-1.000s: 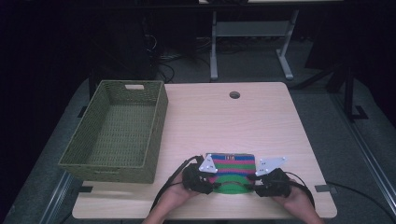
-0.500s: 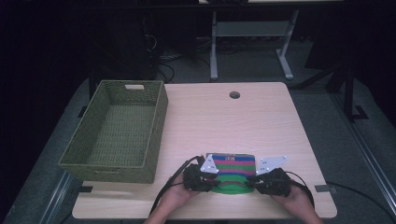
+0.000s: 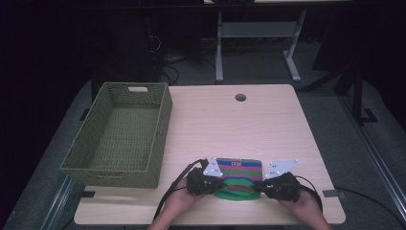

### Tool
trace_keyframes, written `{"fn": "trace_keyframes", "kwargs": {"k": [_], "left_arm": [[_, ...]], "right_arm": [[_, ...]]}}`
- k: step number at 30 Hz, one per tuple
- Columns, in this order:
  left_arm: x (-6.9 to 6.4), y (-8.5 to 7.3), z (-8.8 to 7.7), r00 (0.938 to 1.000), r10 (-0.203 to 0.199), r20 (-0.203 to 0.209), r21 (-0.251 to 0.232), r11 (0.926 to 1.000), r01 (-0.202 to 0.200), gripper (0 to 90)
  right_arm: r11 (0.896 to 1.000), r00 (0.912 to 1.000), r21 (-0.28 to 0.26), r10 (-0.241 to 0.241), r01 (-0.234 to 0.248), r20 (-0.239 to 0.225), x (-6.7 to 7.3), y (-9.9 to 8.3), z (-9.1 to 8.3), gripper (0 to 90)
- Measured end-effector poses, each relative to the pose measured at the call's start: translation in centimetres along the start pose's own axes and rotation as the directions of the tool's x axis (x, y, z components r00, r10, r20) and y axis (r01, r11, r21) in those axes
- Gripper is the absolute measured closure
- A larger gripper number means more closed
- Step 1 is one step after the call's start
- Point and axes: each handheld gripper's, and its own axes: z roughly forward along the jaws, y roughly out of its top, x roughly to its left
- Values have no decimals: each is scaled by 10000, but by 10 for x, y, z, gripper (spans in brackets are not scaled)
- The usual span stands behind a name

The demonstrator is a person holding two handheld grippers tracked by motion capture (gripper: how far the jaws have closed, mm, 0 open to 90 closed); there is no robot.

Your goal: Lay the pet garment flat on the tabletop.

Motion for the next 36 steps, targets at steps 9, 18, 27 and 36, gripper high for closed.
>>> {"fn": "trace_keyframes", "kwargs": {"k": [9,18,27,36], "left_arm": [[2,-1,-10,9998,-84,182,-246,9997,89,841],[-2,2,-16,9989,-266,385,-543,9981,286,841],[-6,6,-21,9992,-287,278,-704,9970,306,845],[-9,11,-29,9992,-302,256,-824,9961,323,848]], "right_arm": [[9992,9995,-392,-8,-5,-321,1,0,-6,824],[9983,9991,-582,-55,30,-424,3,1,-10,824],[9966,9990,-820,-105,69,-436,6,3,-19,825],[9940,9990,-1094,-82,32,-450,8,6,-29,827]]}}
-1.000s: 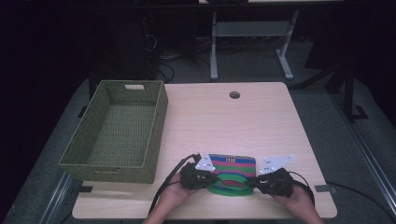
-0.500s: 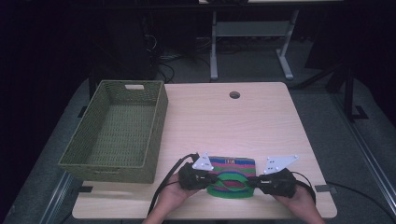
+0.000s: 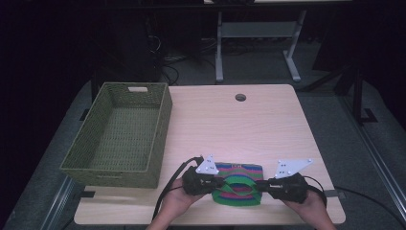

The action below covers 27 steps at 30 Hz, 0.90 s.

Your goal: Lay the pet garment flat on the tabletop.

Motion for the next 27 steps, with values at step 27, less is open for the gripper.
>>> {"fn": "trace_keyframes", "kwargs": {"k": [27], "left_arm": [[-15,22,-32,9998,166,95,-276,9995,-163,848]], "right_arm": [[9996,9996,111,-255,253,158,15,35,-30,826]]}}
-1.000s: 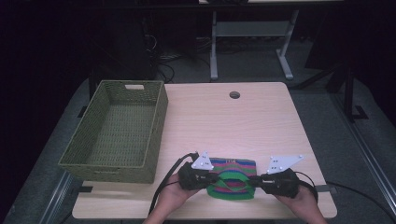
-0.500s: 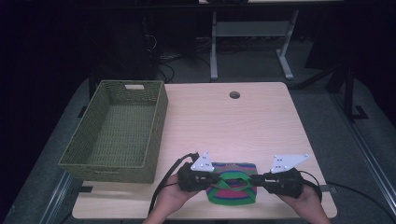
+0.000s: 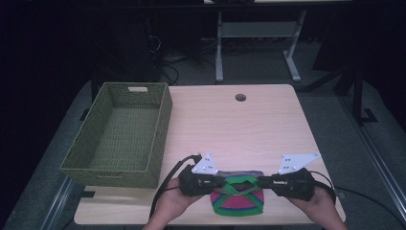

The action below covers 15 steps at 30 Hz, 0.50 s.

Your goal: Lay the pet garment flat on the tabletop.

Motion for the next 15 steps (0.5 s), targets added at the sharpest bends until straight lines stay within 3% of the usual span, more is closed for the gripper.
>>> {"fn": "trace_keyframes", "kwargs": {"k": [7,10,15], "left_arm": [[26,-5,13,9975,-695,-114,-170,9975,693,845],[35,-4,14,9945,-1042,73,-341,9939,1044,845],[49,0,19,9894,-1452,-36,-491,9882,1449,845]], "right_arm": [[9974,9979,372,629,-623,-149,-24,3,16,827],[9953,9962,482,847,-836,-225,-32,6,21,826],[9924,9931,427,1160,-1153,-157,-43,13,23,825]]}}
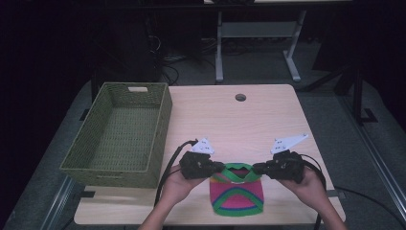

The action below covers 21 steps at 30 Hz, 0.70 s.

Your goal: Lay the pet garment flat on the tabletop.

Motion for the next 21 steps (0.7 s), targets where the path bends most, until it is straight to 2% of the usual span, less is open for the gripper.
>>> {"fn": "trace_keyframes", "kwargs": {"k": [3,7,8,10,11,12,13,14,15,16,18,19,20,21], "left_arm": [[8,3,4,9995,-269,-150,-21,9996,268,845],[21,6,10,9969,-782,-55,5,9969,782,844],[25,7,13,9958,-894,-183,-88,9960,892,844],[31,9,16,9927,-1192,-206,-179,9928,1188,843],[35,9,19,9910,-1292,-349,-172,9915,1287,840],[40,10,22,9866,-1513,-602,-297,9883,1498,825],[43,10,24,9851,-1591,-648,-313,9871,1573,817],[48,10,27,9806,-1786,-805,-413,9836,1758,818],[52,11,29,9769,-1899,-981,-540,9812,1853,829],[57,12,31,9742,-1910,-1204,-575,9810,1852,830],[67,14,35,9647,-2202,-1448,-850,9741,2096,815],[74,15,37,9553,-2489,-1595,-1097,9662,2334,788],[81,16,39,9466,-2768,-1651,-1276,9577,2578,748],[88,17,41,9359,-3148,-1584,-1371,9456,2949,685]], "right_arm": [[9999,9999,11,123,-123,58,-6,6,2,823],[9982,9981,322,498,-510,365,-16,16,6,829],[9974,9975,374,601,-615,379,-18,19,8,829],[9964,9960,376,748,-766,486,-26,25,11,829],[9955,9955,383,853,-869,423,-30,28,13,829],[9949,9949,411,900,-918,447,-34,31,16,829],[9942,9944,465,950,-972,472,-39,34,20,828],[9929,9933,513,1048,-1073,493,-42,36,22,828],[9917,9908,507,1146,-1183,716,-47,38,25,827],[9906,9890,514,1225,-1270,828,-52,39,28,826],[9874,9822,386,1485,-1538,1152,-65,42,33,771],[9845,9771,258,1687,-1734,1299,-70,43,35,759],[9812,9740,81,1903,-1928,1232,-77,44,38,740],[9763,9698,36,2145,-2164,1163,-84,46,41,681]]}}
